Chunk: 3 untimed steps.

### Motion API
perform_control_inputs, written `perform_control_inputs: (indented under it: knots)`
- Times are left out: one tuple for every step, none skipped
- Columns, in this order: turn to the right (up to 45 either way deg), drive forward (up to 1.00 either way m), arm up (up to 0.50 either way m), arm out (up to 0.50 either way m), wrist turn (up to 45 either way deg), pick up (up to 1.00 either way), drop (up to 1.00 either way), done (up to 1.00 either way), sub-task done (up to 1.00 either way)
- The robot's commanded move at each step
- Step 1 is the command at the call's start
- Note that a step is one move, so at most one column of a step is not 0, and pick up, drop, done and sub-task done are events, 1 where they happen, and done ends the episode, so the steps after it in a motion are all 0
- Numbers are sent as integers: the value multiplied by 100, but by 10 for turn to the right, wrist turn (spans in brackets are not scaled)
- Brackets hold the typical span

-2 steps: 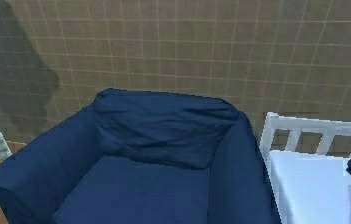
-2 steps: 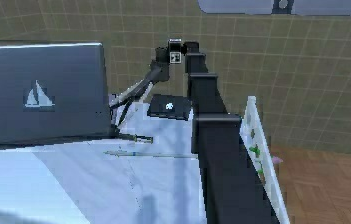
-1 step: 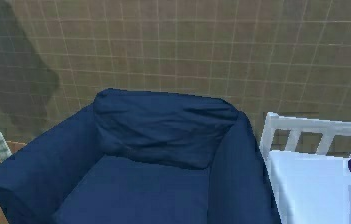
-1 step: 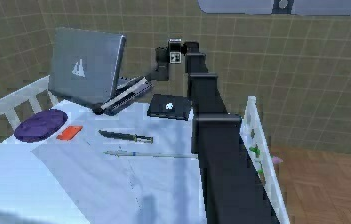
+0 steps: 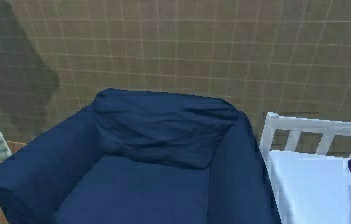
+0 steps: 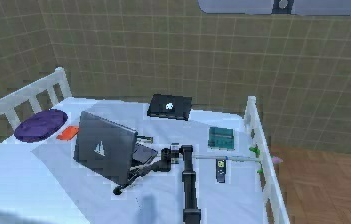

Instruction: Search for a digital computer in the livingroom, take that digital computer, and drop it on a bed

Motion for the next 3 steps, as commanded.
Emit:
perform_control_inputs:
  knots:
    - [0, 0, -32, 0, 0, 0, 0, 0, 0]
    - [0, 0, 0, 0, 0, 0, 100, 0, 0]
    - [0, 0, 10, 0, 0, 0, 0, 0, 0]
